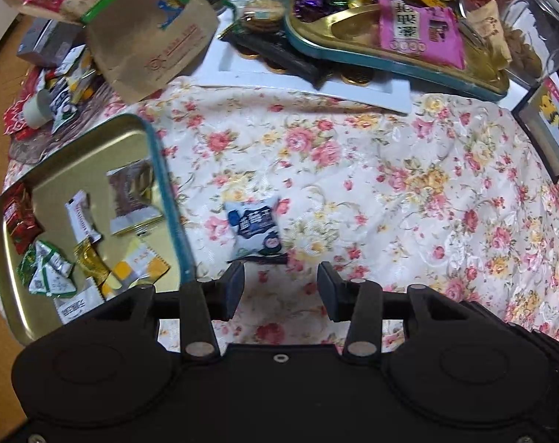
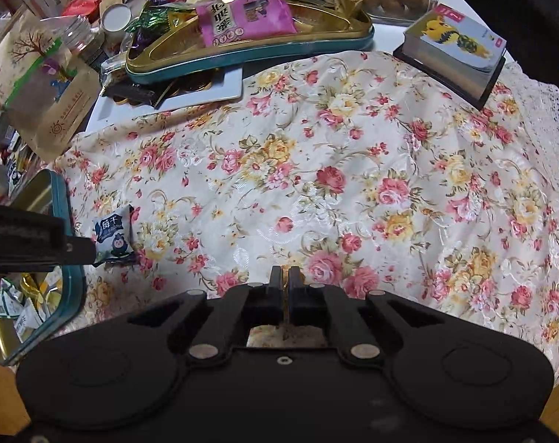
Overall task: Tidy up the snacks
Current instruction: 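Move the left gripper to the blue blueberry packet and grasp it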
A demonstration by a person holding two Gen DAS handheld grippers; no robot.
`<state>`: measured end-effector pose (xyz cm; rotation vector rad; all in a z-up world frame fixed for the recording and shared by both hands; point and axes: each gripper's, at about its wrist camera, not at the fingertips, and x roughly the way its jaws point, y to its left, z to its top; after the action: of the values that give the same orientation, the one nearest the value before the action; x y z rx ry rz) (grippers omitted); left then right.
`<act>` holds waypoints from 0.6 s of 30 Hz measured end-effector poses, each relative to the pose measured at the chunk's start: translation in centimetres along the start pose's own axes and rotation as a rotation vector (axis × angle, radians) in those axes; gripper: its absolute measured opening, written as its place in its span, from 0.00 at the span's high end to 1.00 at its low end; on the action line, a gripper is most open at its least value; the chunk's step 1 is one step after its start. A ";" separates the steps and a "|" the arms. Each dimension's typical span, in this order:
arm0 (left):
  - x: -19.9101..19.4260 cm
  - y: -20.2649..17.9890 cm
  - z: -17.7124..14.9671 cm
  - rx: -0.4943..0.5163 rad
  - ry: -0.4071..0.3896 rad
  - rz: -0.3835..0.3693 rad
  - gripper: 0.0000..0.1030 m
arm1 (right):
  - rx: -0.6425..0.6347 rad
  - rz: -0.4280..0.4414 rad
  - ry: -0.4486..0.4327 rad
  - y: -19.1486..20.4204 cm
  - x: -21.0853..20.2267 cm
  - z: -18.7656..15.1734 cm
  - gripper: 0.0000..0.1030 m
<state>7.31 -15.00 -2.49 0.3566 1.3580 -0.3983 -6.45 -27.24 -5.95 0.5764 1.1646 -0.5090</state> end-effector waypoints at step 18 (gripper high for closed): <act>5.2 1.5 1.6 -0.060 -0.015 0.056 0.49 | 0.127 0.114 -0.004 -2.2 -2.7 0.4 0.82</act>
<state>10.28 -14.80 -7.25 0.3412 1.3389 -0.3126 -8.45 -28.97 -3.60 0.7462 1.0940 -0.4884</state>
